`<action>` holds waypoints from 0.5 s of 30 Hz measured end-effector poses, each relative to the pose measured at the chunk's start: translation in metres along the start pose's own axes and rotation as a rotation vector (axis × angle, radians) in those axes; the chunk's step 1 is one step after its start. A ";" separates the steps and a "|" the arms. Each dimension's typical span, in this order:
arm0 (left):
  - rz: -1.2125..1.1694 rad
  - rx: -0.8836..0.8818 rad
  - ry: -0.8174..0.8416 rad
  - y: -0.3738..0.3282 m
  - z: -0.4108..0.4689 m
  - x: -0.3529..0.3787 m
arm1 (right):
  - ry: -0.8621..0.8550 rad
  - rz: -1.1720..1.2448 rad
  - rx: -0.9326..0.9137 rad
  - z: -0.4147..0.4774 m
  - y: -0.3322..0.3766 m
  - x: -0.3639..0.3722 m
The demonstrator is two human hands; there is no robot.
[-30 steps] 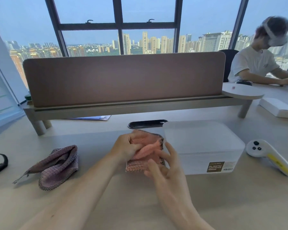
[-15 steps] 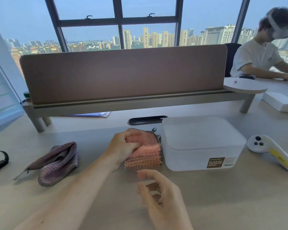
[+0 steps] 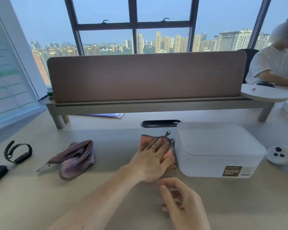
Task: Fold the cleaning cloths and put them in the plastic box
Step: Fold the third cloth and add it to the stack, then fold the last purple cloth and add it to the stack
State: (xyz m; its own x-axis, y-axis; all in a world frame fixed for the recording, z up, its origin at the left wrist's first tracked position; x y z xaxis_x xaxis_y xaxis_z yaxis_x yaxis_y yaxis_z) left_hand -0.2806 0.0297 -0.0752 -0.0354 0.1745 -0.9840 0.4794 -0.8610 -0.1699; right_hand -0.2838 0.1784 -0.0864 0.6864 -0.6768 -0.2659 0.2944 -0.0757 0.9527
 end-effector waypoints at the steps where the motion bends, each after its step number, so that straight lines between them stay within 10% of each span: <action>1: -0.105 0.011 -0.020 0.001 -0.003 -0.009 | -0.006 -0.003 0.012 -0.001 -0.001 -0.003; 4: -0.446 -0.010 -0.242 0.038 -0.023 -0.055 | -0.010 0.013 0.041 -0.003 0.000 -0.008; 7: -0.278 -0.218 -0.522 0.134 -0.070 -0.090 | -0.001 0.026 0.066 -0.005 0.000 -0.010; 11: 0.130 -0.791 -0.307 0.282 -0.138 -0.070 | 0.015 0.029 0.081 -0.006 0.001 0.005; 15: -0.095 -0.808 -0.286 0.307 -0.158 -0.062 | 0.074 -0.006 0.059 -0.007 0.014 0.029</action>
State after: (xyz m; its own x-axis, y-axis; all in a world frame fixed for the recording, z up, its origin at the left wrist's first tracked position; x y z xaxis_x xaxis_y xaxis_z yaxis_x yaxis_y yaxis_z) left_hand 0.0072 -0.1704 -0.0584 -0.2746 0.0077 -0.9615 0.9362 -0.2258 -0.2692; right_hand -0.2551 0.1623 -0.0815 0.7330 -0.6202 -0.2795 0.2601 -0.1241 0.9576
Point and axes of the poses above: each hand's wrist, its own z-axis towards the middle knuckle, its own x-axis out of the palm, y = z × x, the point moved 10 cm from there along z, towards the middle knuckle, and after that the axes turned 3 degrees about z, right-handed, at the moved point
